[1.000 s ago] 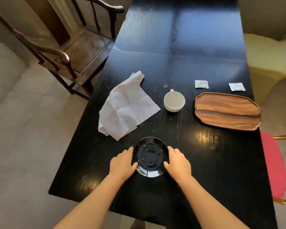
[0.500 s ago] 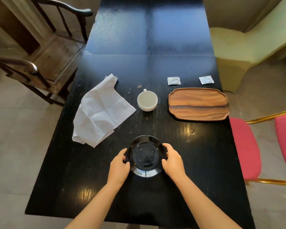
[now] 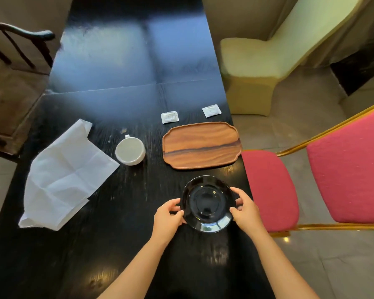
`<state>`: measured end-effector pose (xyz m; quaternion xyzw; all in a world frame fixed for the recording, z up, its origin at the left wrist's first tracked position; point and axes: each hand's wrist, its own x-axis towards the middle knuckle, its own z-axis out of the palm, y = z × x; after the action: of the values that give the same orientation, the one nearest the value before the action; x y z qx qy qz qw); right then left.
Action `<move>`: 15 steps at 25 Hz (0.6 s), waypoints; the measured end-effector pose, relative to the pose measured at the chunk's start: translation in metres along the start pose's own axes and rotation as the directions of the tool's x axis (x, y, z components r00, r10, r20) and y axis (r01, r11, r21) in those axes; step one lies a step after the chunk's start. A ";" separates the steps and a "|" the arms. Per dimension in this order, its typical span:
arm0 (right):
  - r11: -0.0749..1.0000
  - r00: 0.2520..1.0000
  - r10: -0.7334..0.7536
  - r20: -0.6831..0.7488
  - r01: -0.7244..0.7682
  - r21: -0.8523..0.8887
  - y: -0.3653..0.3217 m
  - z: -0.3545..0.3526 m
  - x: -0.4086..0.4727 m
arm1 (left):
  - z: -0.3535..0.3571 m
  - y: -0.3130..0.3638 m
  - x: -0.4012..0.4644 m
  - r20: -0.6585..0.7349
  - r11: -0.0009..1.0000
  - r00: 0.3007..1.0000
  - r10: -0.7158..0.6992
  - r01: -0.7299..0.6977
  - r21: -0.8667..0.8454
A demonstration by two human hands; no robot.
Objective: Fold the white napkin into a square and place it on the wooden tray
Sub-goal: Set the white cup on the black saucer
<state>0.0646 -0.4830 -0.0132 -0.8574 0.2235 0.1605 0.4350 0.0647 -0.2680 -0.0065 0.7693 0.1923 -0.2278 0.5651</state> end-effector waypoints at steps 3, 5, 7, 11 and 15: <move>1.000 1.000 -0.004 -0.001 0.004 0.016 0.016 -0.018 0.024 | 0.027 0.011 0.014 -0.007 1.000 1.000 -0.017 0.017 0.025; 1.000 1.000 -0.011 0.004 0.011 0.018 0.025 -0.025 0.036 | 0.039 0.015 0.022 -0.006 0.999 0.999 -0.031 0.031 0.037; 1.000 1.000 -0.015 0.016 0.014 0.015 0.033 -0.030 0.044 | 0.049 0.017 0.025 -0.001 0.998 0.999 -0.039 0.039 0.046; 1.000 0.998 -0.017 0.055 0.017 0.006 0.044 -0.034 0.053 | 0.060 0.016 0.023 -0.018 0.997 0.999 -0.050 0.051 0.050; 1.000 0.996 -0.017 0.083 0.015 0.025 0.051 -0.034 0.049 | 0.063 0.009 0.019 -0.036 0.996 0.998 -0.059 0.061 0.061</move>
<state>0.0818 -0.5492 -0.0509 -0.8463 0.2005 0.1897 0.4556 0.0766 -0.3301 -0.0263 0.7840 0.2177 -0.2374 0.5307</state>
